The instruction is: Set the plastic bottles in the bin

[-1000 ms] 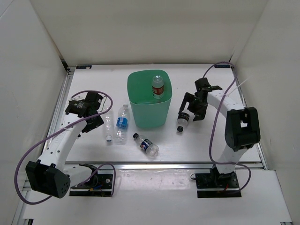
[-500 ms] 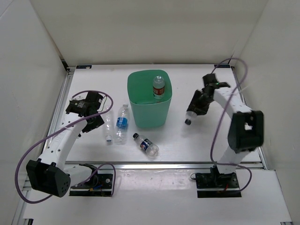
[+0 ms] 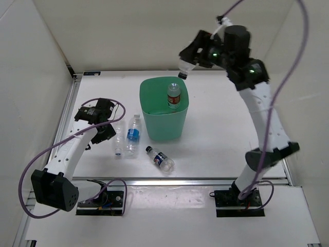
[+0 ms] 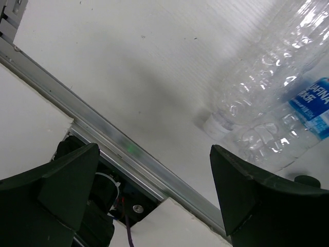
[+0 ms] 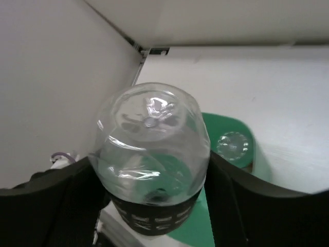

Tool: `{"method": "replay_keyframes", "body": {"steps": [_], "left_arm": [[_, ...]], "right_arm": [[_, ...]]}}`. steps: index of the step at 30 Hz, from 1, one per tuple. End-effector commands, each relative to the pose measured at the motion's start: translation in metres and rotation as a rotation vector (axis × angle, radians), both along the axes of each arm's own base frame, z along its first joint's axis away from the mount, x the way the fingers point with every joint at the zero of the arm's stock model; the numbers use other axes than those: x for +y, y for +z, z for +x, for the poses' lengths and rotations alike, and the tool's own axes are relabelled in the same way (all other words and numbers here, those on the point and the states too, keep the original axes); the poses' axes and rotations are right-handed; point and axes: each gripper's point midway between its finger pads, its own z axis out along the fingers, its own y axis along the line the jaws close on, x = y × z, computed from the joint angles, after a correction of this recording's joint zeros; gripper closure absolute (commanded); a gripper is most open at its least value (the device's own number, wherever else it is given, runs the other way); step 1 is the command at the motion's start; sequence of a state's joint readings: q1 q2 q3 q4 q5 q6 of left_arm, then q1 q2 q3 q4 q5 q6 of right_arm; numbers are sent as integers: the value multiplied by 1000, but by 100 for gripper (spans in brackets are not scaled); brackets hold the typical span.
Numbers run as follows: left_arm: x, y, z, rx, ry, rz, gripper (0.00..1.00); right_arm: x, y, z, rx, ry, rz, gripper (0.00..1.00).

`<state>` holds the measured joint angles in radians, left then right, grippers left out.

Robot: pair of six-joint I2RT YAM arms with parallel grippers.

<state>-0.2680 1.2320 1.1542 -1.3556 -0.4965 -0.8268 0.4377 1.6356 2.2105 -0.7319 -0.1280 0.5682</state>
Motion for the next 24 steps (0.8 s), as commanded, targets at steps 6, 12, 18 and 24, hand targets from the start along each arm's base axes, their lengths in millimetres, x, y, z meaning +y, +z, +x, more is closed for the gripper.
{"method": "replay_keyframes", "body": {"steps": [6,12,18,24], "left_arm": [[-10,26,33,-122,-20,-34,0],[-32,15,52,-229,-111,-167,0],[-33,-17,73,-229,-140,-165,0],[-45,-53,96,-177,-179,-181,0]], "right_arm": [[28,-82,2,230,34,-101,0],[-45,-27,-22,31,-45,-63,0],[-73,-19,-43,65,-33,-101,0],[-85,-15,-53,86,-28,-86,0]]}}
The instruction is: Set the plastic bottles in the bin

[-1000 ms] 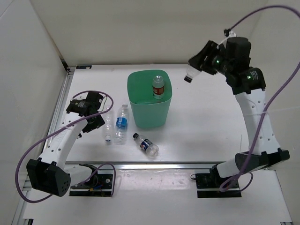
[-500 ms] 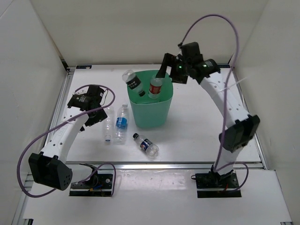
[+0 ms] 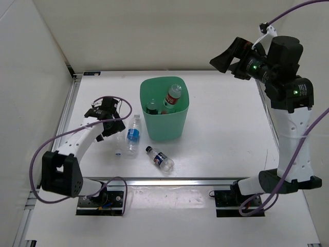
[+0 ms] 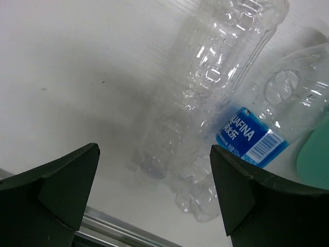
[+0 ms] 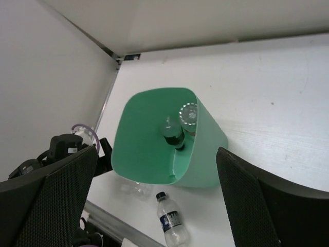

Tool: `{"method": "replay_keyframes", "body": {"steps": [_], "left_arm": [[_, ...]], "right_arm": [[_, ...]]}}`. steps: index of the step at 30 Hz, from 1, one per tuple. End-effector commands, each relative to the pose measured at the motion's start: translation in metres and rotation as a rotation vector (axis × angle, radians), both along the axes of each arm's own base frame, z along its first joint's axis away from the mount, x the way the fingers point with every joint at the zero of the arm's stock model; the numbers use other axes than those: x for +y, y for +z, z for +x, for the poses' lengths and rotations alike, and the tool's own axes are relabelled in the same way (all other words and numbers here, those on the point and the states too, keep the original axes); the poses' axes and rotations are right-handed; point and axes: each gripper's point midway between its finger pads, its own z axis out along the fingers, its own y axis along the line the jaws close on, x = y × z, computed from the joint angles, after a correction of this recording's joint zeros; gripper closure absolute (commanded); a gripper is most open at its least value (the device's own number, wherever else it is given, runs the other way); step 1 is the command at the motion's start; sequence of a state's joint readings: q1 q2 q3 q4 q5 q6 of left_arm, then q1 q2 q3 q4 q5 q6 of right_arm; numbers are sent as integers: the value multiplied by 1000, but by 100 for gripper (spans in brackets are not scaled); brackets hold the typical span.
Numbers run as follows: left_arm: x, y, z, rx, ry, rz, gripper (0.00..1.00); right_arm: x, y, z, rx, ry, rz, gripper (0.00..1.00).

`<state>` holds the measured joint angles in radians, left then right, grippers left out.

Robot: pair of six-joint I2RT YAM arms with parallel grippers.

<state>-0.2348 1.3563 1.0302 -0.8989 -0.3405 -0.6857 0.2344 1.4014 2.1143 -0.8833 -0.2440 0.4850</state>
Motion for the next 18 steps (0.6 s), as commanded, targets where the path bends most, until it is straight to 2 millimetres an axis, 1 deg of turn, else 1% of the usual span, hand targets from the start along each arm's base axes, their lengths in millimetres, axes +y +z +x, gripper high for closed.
{"method": "replay_keyframes", "body": {"steps": [1,2,3,4,5,6,7,8,9,10,11,12,13,14,15,17,18], "left_arm": [[-12,-6,25,-54,-56,-39,0],[-13,-15,27,-32,-56,-34,0],[-13,-19,32,-35,-68,-29,0],[-15,-24,34,-24,-72,-35,0],[-15,-38,32,25,-79,-22,0],[-16,-42,38,29,-79,-21,0],[-16,-49,39,52,-87,-13,0],[-16,-63,39,98,-86,-5,0],[-17,-66,43,106,-86,-3,2],[-17,-69,44,117,-94,2,10],[-16,-68,46,122,-91,12,16],[-13,-66,50,108,-67,3,21],[-10,-62,50,111,-50,19,27],[-3,-52,47,109,-23,52,38],[-1,-31,57,58,1,59,38],[4,-3,63,7,76,73,41],[9,32,68,-48,113,84,41]], "right_arm": [[-2,-27,6,104,29,-33,0],[-5,-27,4,108,28,-38,0],[-4,-24,1,104,38,-34,0],[-9,-26,1,118,30,-33,0],[-12,-20,-1,98,23,-38,0],[-15,-22,-2,111,23,-34,0],[-20,-18,-1,99,9,-32,0],[-18,-19,-4,110,23,-29,0],[-18,-19,-4,110,23,-29,0],[-21,-21,-4,119,14,-29,0],[-20,-18,-8,111,23,-25,0],[-20,-18,-8,111,23,-25,0],[-20,-18,-8,111,23,-25,0],[-23,-18,-10,111,14,-25,0],[-23,-18,-10,111,14,-25,0],[-23,-27,-10,135,14,-27,0],[-22,-27,-11,135,24,-24,0]]}}
